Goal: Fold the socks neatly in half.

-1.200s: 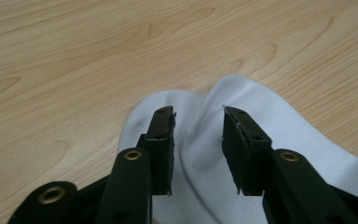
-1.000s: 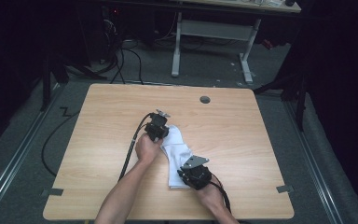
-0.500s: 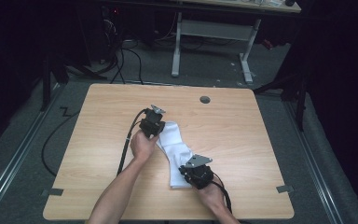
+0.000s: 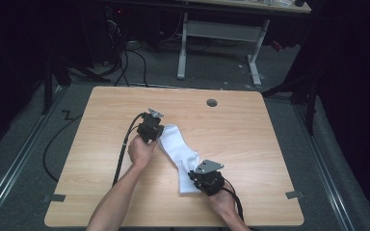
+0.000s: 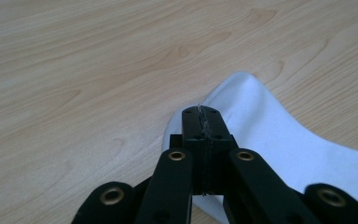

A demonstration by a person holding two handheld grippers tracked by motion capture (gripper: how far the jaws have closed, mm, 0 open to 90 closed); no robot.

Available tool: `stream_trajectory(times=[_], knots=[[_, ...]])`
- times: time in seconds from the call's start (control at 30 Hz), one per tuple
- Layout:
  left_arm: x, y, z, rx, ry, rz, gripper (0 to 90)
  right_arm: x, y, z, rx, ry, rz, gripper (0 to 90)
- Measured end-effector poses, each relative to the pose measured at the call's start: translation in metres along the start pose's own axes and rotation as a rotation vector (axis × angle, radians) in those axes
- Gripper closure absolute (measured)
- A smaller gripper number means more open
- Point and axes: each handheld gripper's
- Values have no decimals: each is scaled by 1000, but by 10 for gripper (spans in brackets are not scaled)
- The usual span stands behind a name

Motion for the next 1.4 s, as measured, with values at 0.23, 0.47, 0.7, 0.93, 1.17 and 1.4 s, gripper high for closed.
stream_trajectory(times=[0.23, 0.47, 0.7, 0.93, 1.17, 1.4], knots=[[-10, -12, -8, 25, 18, -44, 896, -4, -7, 2, 19, -12, -19, 809], [-14, -14, -5, 5, 17, -16, 722, -6, -6, 4, 21, -49, -7, 670], [-22, 2, 15, -77, -46, 1, 589, -7, -4, 10, 27, -78, 9, 716], [-42, 7, 33, -128, -115, -32, 556, -8, -1, 18, 27, -150, 43, 720], [-51, -1, 36, -115, -130, -74, 552, -3, 8, 29, 0, -184, 79, 722], [-53, -4, 36, -108, -131, -71, 554, -2, -4, 41, -48, -217, 13, 728]])
Point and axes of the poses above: each handheld gripper's, and its own axes: y roughly backward along the jaws, x roughly out of its top, z roughly to its right, and after that the axes turned 11 degrees about y, right-handed
